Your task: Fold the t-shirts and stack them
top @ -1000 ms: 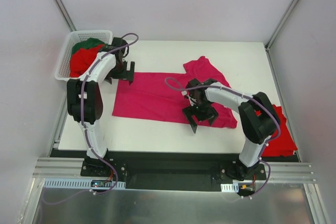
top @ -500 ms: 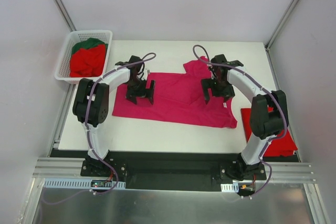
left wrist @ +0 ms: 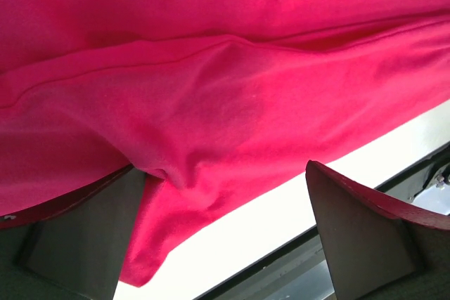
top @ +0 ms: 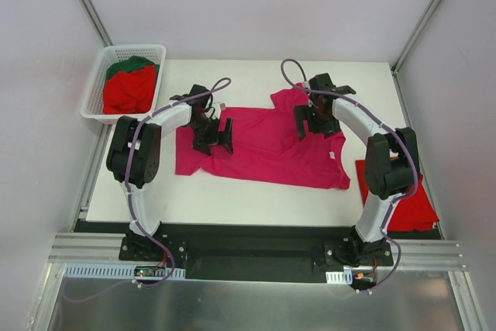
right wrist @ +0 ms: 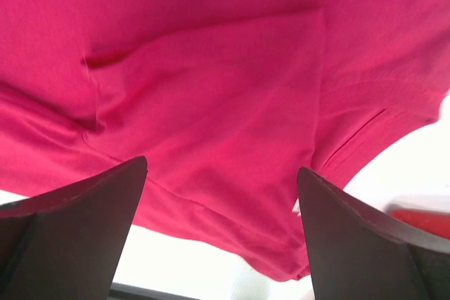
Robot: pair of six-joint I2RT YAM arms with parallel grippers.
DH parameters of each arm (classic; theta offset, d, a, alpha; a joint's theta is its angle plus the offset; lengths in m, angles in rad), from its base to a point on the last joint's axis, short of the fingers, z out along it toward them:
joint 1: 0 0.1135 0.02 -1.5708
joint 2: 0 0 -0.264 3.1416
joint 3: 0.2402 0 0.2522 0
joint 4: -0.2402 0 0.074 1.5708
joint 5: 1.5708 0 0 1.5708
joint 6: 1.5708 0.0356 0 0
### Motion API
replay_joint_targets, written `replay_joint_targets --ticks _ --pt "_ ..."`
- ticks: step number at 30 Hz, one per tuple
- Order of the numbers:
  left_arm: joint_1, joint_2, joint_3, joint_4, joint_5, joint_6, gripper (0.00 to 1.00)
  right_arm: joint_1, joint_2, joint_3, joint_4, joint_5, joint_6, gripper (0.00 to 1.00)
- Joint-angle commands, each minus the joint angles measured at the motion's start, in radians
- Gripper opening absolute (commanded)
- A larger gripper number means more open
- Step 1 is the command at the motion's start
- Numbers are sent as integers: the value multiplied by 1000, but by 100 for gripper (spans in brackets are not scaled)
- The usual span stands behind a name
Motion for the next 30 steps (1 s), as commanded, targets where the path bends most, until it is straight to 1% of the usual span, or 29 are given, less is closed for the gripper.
replay_joint_targets --ticks 1,5,9,10,11,13,17,19,21,25,27,30 --pt "-26 -39 -59 14 56 -3 99 -10 61 92 15 44 -16 93" --pt "-26 -70 -78 -23 0 15 99 -13 103 149 -7 35 -27 95" --pt "-24 -49 -40 -124 -130 78 99 -24 109 191 -27 9 -26 97" --pt "-26 -46 -32 -139 -195 92 99 -24 106 194 -25 1 -26 98" --pt "-26 -41 -23 -161 -226 92 99 -26 103 201 -28 -5 -27 96" --pt "-26 -33 -14 -173 -297 89 99 -29 92 203 -37 -5 -29 96" --pt "-26 -26 8 -195 -388 89 99 -27 67 188 -34 -3 -41 96" --pt "-26 -24 17 -202 -385 83 99 -29 70 185 -31 -3 -44 96" --pt "-26 -26 23 -205 -361 68 99 -33 84 185 -22 -51 -44 96" --pt "-26 -27 28 -218 -353 54 99 -35 136 195 4 -63 -45 96" --pt "-27 -30 25 -219 -361 57 99 -35 156 208 13 -78 -45 99" --pt "-27 -30 23 -224 -373 63 99 -35 187 234 21 -83 -52 89"
